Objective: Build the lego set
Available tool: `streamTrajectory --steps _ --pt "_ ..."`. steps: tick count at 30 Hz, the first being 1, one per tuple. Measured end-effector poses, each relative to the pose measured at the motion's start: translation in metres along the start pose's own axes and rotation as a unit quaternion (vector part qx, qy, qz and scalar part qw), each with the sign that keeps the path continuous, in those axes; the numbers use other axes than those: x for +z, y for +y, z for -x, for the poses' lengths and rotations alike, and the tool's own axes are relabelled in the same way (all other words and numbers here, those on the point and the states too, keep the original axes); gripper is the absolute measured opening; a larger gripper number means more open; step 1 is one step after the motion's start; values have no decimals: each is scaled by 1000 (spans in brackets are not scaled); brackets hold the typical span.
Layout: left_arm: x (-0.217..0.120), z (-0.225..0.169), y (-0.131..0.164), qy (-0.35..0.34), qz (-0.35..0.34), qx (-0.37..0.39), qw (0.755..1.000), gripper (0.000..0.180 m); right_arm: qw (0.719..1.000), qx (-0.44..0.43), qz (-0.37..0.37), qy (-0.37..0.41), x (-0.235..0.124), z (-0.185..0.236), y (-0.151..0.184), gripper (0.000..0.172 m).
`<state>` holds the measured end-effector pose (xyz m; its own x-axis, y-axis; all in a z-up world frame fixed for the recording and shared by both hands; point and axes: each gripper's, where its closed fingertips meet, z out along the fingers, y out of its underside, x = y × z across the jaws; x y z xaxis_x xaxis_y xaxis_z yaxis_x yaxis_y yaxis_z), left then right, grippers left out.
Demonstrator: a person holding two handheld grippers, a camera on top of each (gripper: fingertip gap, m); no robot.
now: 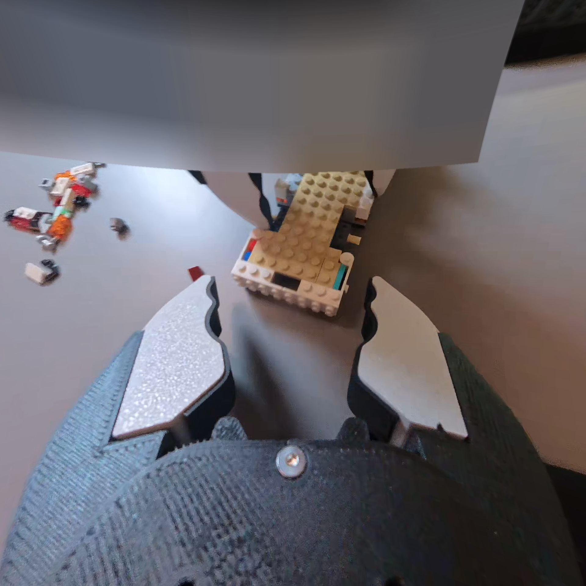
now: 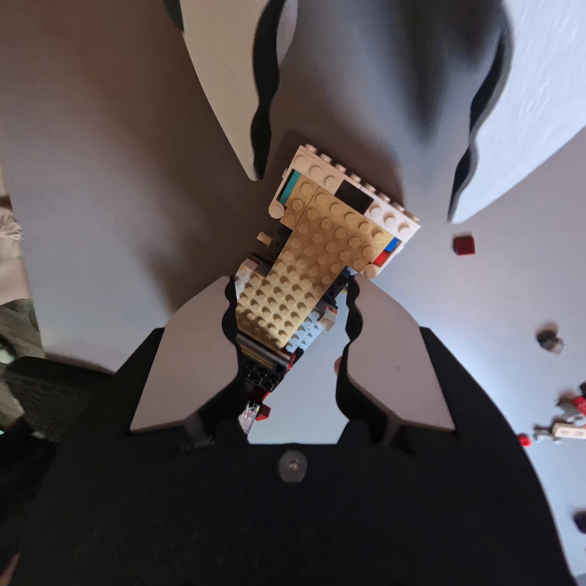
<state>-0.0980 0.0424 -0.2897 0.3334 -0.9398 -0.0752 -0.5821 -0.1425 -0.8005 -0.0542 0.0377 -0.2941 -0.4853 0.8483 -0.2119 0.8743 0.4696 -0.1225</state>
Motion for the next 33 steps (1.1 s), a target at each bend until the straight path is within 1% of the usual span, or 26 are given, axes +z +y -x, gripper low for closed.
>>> streamTrajectory --steps 1,3,4,5,8,11,14,17,18,21,24,25,27,29,30,31,32,33 --pt "5 -5 1 7 3 10 1000 91 1000 -16 -4 5 1 1 -1 68" --pt "9 -8 -1 2 5 28 1000 84 999 -31 -18 22 -1 3 -2 67" --pt "9 -8 -1 5 12 22 1000 79 999 -32 -21 36 -5 4 -1 67" --pt "10 -8 0 6 12 15 1000 75 998 -23 -31 55 -10 4 0 67" --pt "8 -7 1 -11 20 10 1000 74 989 33 -112 96 -37 15 4 75" --pt "6 -5 3 -35 32 -8 999 74 967 89 -169 165 -54 28 36 78" --pt "3 -4 5 -64 49 -45 996 74 930 171 -222 237 -44 30 78 78" --pt "1 -6 5 -92 59 -91 990 74 886 235 -282 282 -25 18 101 66" --pt "0 -7 6 -104 66 -97 988 74 881 236 -293 288 -20 14 101 60" --pt "-3 -12 10 -145 93 -97 980 74 874 217 -307 307 -19 -1 100 39" --pt "-8 -20 13 -170 109 -101 974 72 884 183 -312 295 -19 -9 94 25" --pt "-10 -24 13 -174 116 -95 973 72 887 168 -311 297 -19 -12 92 24" --pt "-11 -37 14 -160 127 -89 975 70 892 152 -309 295 -21 -19 91 23" --pt "-11 -56 11 -111 135 -85 981 72 893 140 -304 302 -24 -29 92 20" --pt "-13 -63 4 -79 123 -95 985 71 893 136 -303 303 -24 -33 91 19" --pt "-16 -67 -6 -47 97 -110 988 67 891 137 -308 304 -25 -38 89 19" --pt "-20 -63 -16 -30 67 -121 990 61 887 144 -312 309 -26 -43 89 19" --pt "-25 -47 -21 -42 49 -132 989 55 882 151 -315 317 -28 -48 88 19"
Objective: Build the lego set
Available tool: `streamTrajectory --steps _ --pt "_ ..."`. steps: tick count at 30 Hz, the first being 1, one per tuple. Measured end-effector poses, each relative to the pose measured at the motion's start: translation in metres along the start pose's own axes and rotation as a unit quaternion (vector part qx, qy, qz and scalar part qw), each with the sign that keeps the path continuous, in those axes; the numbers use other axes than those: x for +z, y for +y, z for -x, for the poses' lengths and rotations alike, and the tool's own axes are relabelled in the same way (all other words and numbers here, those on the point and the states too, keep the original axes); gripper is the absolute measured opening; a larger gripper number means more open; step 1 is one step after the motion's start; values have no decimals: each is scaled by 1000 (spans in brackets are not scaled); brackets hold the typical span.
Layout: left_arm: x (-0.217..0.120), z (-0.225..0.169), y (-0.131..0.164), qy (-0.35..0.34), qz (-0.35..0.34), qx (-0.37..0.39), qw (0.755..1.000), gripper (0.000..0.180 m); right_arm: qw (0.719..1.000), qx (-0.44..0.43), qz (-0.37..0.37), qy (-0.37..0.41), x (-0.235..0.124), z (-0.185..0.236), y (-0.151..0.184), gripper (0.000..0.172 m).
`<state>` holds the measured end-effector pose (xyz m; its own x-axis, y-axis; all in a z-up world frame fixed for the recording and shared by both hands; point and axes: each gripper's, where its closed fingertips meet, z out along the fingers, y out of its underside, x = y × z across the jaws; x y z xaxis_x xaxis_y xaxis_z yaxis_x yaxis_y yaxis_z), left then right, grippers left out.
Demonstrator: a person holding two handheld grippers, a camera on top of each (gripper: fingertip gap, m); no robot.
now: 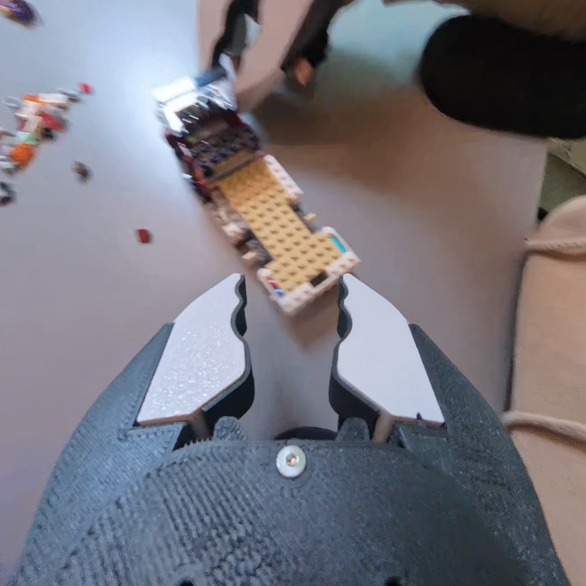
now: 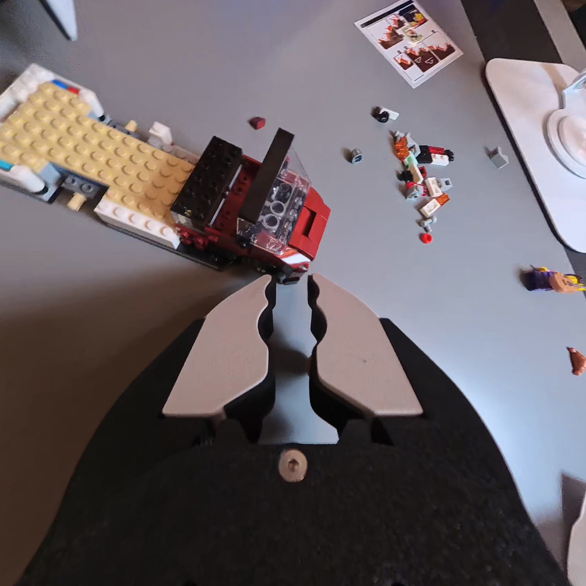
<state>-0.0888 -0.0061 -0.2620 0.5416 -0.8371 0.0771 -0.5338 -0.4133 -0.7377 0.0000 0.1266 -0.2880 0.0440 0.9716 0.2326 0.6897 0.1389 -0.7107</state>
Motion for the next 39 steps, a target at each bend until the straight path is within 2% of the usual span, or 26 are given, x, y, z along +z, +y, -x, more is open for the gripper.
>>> streamTrajectory --steps 3,6,12,16,19,22,24,27,29,32,37,39 --pt "2 59 -10 -51 -9 -27 998 48 999 16 -16 32 -3 -10 -4 21" --pt "23 99 -3 -72 26 -9 997 44 998 44 -26 42 -19 -10 -3 24" --pt "50 109 -5 -61 65 56 994 31 994 84 -54 51 -59 17 3 23" --pt "55 105 -7 -50 69 65 994 8 989 114 -78 46 -70 32 6 22" --pt "52 104 -7 -52 63 72 994 8 987 123 -94 38 -71 39 3 21" --pt "41 80 -23 21 -14 68 997 8 987 106 -119 21 -70 49 -11 21" --pt "27 62 -42 56 -85 85 991 8 986 96 -137 3 -68 58 -26 20" --pt "9 32 -69 58 -162 151 974 8 975 123 -182 -37 -66 73 -59 19" --pt "4 13 -81 40 -188 199 961 8 955 185 -222 -67 -67 75 -80 19" --pt "10 -10 -85 16 -179 273 945 8 925 263 -251 -114 -71 72 -92 20" --pt "52 -47 -71 68 -79 317 943 8 940 255 -209 -90 -81 65 -67 20" --pt "73 -59 -60 98 -22 344 934 8 944 257 -194 -74 -85 63 -55 19"
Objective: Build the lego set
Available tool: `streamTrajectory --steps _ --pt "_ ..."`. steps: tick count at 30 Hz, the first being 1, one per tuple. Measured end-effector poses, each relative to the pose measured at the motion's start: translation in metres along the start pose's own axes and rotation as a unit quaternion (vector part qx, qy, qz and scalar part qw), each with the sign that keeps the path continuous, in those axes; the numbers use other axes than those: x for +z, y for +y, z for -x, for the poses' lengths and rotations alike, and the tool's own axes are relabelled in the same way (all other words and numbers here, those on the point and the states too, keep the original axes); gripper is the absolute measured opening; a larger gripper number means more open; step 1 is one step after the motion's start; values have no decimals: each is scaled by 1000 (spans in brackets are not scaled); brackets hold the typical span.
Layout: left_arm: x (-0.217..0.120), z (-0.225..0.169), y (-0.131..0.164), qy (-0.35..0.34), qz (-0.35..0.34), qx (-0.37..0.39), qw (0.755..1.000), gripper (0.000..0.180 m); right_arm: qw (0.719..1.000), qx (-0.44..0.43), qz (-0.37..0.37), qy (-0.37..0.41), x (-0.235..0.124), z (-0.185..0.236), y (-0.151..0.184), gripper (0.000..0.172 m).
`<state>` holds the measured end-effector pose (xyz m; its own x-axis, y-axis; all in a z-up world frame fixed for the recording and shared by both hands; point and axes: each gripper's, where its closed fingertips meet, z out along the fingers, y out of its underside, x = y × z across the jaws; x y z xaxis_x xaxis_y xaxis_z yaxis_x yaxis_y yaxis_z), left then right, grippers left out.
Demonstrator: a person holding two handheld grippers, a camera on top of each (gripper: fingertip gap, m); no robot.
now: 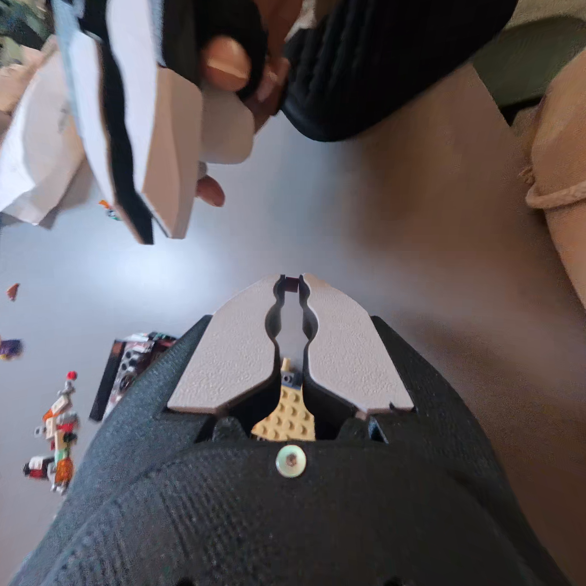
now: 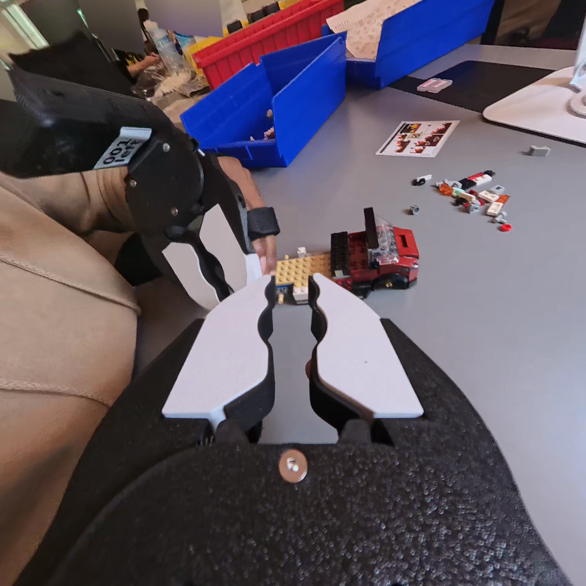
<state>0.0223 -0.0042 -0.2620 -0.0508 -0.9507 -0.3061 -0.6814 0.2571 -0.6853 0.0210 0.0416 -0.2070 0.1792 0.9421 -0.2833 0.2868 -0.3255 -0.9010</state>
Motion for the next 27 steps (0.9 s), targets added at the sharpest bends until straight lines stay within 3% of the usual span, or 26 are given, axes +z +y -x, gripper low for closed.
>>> streamTrajectory --steps 5,9,11,16,27 --pt "36 -14 3 79 51 40 995 8 998 -11 38 48 -21 -7 24 20" --pt "43 -15 4 96 58 41 993 16 992 -42 92 79 -30 -3 49 20" --pt "37 -13 1 95 41 19 994 27 986 -59 128 86 -31 1 62 20" --pt "-3 4 4 45 -19 -51 998 30 969 -93 218 72 -18 21 90 20" --pt "-34 5 31 2 -29 -62 998 40 958 -149 239 57 29 37 82 19"
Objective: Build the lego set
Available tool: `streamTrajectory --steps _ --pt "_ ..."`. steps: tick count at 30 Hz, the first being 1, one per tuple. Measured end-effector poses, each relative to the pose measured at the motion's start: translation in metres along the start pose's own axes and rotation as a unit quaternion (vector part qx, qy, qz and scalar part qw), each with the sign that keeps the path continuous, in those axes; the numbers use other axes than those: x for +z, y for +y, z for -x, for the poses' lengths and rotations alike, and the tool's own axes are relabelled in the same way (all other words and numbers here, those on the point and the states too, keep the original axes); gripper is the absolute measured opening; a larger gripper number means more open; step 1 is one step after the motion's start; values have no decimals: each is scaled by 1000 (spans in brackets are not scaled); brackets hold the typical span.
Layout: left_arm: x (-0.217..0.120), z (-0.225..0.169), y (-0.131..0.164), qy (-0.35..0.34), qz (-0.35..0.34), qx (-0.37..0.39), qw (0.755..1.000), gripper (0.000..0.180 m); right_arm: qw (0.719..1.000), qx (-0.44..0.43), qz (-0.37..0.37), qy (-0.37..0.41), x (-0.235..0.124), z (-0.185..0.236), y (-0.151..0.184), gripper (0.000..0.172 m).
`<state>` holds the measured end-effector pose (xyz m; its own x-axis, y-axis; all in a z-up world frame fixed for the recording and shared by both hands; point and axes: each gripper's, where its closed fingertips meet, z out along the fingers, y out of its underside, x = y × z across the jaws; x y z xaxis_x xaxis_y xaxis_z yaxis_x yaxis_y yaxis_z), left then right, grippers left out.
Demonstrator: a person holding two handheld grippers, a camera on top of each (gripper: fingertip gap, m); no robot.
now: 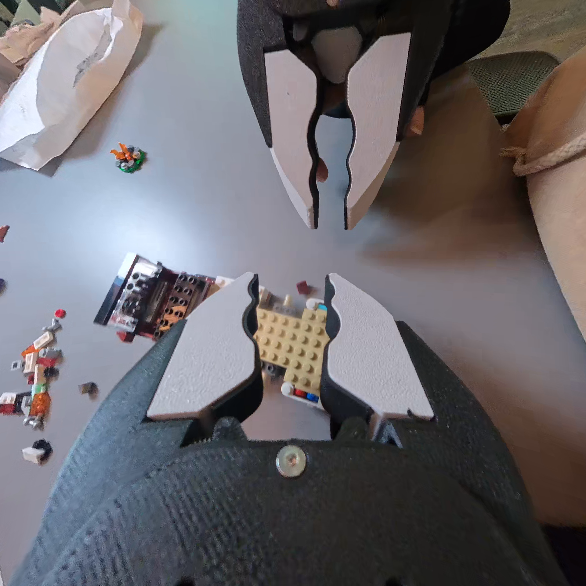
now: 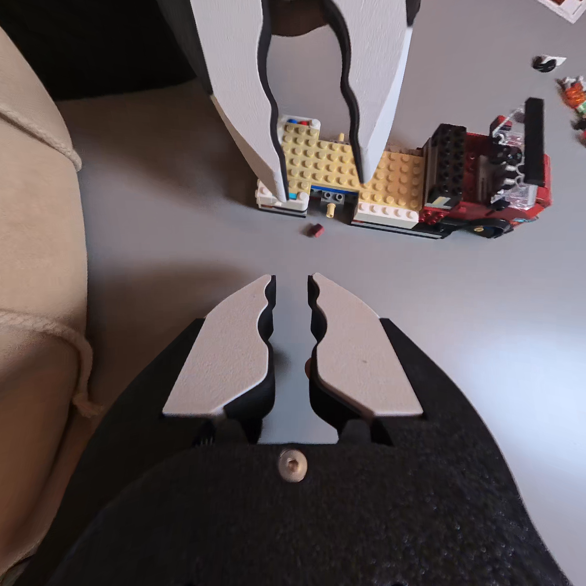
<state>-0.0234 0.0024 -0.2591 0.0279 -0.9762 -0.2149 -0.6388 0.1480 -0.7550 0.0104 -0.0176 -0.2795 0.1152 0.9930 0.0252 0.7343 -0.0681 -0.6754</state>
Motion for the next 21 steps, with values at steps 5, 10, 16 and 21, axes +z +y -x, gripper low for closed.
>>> streamTrajectory --steps 5,10,16,21 --pt "-25 4 28 -31 -24 -53 998 49 1000 -3 23 7 24 -9 -8 20" --pt "-38 8 45 -59 -55 -103 991 48 999 -5 45 2 39 -24 -17 22" --pt "-40 11 49 -69 -53 -107 990 47 995 -26 95 -16 43 -26 -12 10" --pt "-37 3 52 -44 -41 -109 992 50 994 -24 101 -26 38 -23 -7 8"
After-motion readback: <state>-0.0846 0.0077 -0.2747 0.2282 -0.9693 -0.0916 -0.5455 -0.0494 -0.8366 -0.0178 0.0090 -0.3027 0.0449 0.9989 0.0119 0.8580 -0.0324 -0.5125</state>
